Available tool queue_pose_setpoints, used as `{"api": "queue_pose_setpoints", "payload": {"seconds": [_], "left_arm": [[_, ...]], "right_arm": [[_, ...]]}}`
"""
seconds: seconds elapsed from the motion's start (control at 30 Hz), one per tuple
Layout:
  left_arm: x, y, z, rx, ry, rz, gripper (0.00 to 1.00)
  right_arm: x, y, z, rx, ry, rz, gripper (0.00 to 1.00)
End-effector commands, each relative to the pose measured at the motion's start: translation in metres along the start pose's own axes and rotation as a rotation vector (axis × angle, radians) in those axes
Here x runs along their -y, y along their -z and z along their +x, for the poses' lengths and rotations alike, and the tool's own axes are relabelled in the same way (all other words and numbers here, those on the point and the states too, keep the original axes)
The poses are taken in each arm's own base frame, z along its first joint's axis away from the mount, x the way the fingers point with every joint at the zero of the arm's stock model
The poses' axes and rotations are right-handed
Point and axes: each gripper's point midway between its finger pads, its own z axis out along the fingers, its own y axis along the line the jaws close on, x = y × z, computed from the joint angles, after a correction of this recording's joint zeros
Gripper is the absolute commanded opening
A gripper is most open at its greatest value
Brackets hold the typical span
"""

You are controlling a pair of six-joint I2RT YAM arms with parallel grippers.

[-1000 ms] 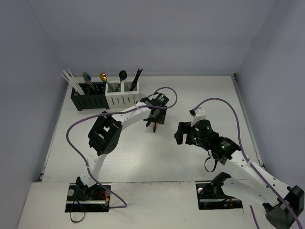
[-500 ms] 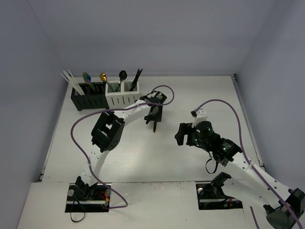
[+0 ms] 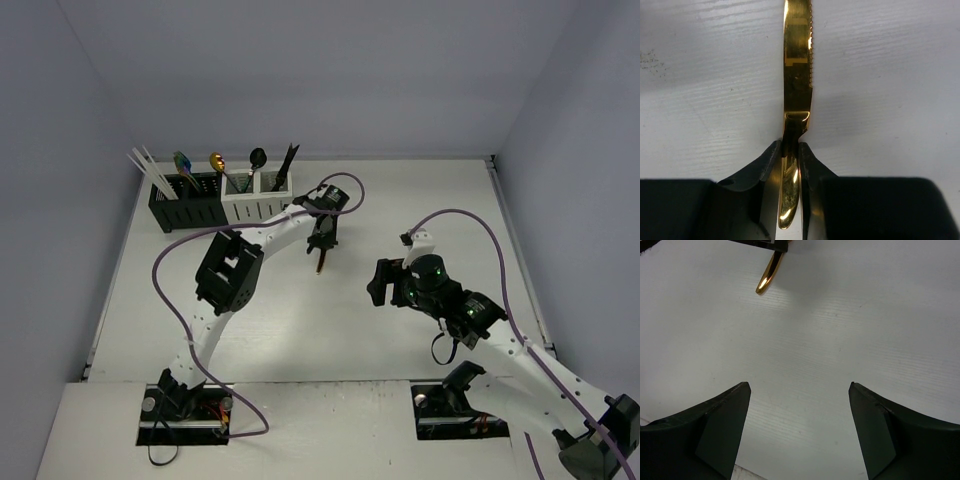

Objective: Sort the eating utensils into containers

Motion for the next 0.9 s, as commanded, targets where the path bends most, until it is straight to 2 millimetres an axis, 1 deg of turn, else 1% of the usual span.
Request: {"api": "queue_pose_setpoints", "payload": {"seconds": [0.0,0.13,0.2,0.27,0.3,0.33,0.4,0.53,0.6,0.67,0.73,0.8,0.87], "left_arm": [[-0.008,-0.009,-0.002,-0.033,0.014,-0.004,0.0],[-0.01,-0.01,-0.002,-0.037,-0.019,0.002,0.0],[-0.007,0.0,-0.008,-0.016,-0.039,0.021,0.0],[-0.003,0.017,-0.017,0.033,-0.09,0.049,0.0],[0.004,0.028,-0.03,0.1,-0.105,0.076,0.0],[0.006,0.048,-0.035,0.145,-0.133,0.094,0.0],[0.018,0.096,-0.065,0.31,-0.143,0.172,0.0],[0.017,0.159,-0.088,0.495,-0.175,0.241,0.0],[0.015,0.177,-0.095,0.545,-0.189,0.25,0.0],[0.01,0.207,-0.104,0.625,-0.211,0.257,0.0],[0.005,0.228,-0.113,0.696,-0.229,0.254,0.0],[-0.006,0.245,-0.131,0.792,-0.253,0.235,0.0],[-0.024,0.255,-0.151,0.867,-0.247,0.224,0.0]], "right_arm": [[-0.005,0.0,-0.012,0.036,-0.018,-0.015,0.77],[-0.005,0.0,-0.012,0.037,-0.016,-0.014,0.77],[-0.005,0.0,-0.012,0.036,-0.018,-0.016,0.77],[-0.006,0.001,-0.013,0.041,-0.019,-0.018,0.77],[-0.005,0.001,-0.013,0.041,-0.019,-0.016,0.77],[-0.005,0.002,-0.014,0.046,-0.02,-0.017,0.77],[-0.005,0.003,-0.016,0.053,-0.021,-0.014,0.77],[-0.005,0.002,-0.018,0.056,-0.015,-0.01,0.77],[-0.005,0.002,-0.019,0.055,-0.013,-0.011,0.77],[-0.005,0.002,-0.02,0.057,-0.012,-0.011,0.77],[-0.007,0.003,-0.022,0.062,-0.01,-0.016,0.77],[-0.007,0.004,-0.023,0.065,-0.01,-0.018,0.77],[-0.008,0.004,-0.023,0.065,-0.01,-0.022,0.77]]}}
